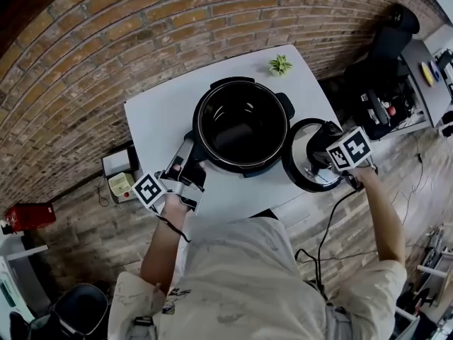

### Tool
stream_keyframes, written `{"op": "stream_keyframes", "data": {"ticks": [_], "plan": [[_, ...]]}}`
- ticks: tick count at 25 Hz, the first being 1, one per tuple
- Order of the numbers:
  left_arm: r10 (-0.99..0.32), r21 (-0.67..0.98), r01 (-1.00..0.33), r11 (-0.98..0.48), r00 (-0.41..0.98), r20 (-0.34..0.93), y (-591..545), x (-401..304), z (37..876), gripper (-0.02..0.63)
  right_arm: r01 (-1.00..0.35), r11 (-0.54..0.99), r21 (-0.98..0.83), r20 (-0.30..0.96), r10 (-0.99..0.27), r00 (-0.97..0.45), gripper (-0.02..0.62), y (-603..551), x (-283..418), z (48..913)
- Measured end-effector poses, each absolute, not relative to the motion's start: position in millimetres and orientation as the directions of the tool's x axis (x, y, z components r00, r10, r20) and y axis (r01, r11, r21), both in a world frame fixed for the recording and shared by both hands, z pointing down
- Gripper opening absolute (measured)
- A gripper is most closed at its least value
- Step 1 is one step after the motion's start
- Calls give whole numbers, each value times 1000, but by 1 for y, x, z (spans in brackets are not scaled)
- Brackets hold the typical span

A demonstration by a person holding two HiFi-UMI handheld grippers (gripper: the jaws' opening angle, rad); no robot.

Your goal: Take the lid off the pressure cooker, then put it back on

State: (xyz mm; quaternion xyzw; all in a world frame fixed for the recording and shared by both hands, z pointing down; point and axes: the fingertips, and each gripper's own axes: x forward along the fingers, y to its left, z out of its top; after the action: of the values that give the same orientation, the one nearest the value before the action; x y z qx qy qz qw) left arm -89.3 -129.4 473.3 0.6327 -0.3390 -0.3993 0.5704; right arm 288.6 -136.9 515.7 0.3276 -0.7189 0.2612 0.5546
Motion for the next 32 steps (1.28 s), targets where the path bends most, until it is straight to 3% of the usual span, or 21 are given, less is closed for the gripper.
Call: {"op": "stream_keyframes", "data": {"ticks": [20, 27, 32], "plan": [[-890, 992, 33, -120, 439, -122, -129, -90, 474, 71, -779, 627, 12, 971, -193, -140, 295, -140, 282, 606], [-894, 992, 38, -124, 428, -128, -129, -91, 474, 71, -782, 622, -48, 985, -99, -140, 296, -139, 281, 610], [-895, 991, 36, -128, 426, -132, -128, -91, 475, 71, -781, 621, -58, 983, -102, -153, 299, -138, 280, 612]]}}
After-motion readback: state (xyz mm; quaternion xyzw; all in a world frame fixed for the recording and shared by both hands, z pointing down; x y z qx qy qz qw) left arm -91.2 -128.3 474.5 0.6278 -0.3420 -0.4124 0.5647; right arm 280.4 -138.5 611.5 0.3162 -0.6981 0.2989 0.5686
